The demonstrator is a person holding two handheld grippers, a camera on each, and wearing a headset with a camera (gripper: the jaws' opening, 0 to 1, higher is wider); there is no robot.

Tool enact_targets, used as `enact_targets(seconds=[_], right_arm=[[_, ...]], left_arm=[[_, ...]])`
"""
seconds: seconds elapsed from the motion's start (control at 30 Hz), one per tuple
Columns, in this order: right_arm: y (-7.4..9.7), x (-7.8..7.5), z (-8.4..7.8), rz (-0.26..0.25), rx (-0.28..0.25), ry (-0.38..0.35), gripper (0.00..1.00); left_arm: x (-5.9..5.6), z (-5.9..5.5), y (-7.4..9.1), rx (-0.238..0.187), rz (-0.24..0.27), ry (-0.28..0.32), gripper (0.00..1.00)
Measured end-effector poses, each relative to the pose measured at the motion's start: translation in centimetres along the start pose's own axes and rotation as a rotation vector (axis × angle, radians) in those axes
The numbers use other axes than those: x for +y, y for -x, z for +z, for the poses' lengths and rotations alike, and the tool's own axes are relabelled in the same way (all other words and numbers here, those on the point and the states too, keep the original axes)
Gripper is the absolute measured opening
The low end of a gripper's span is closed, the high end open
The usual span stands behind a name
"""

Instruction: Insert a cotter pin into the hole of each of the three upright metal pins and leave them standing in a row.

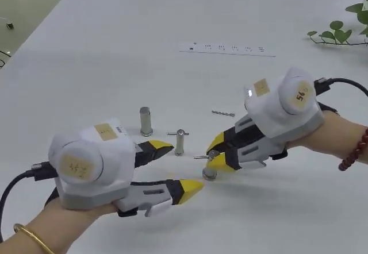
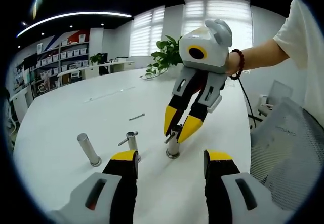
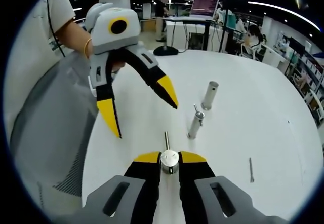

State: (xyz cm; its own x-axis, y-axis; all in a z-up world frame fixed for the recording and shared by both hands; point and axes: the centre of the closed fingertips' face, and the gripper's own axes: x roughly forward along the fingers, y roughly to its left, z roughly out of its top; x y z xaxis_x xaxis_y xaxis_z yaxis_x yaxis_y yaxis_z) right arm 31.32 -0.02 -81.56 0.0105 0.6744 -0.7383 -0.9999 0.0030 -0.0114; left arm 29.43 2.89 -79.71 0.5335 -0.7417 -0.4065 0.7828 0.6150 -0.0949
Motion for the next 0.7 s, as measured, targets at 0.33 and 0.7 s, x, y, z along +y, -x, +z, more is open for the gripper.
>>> enact_targets(seconds=[0.33,0.7], right_arm=[[0.3,-1.4,0.2,-0.048,-0.006,-0.048,0.14],[0.2,-2.5,0.0,-0.077,0.004,-0.067,0.14]], left_arm=[[1.2,0.2,1.0,-0.036,0.047,0.07,0.63],[1.6,0.1,1.4,-0.042,0.082,0.094,0.72]])
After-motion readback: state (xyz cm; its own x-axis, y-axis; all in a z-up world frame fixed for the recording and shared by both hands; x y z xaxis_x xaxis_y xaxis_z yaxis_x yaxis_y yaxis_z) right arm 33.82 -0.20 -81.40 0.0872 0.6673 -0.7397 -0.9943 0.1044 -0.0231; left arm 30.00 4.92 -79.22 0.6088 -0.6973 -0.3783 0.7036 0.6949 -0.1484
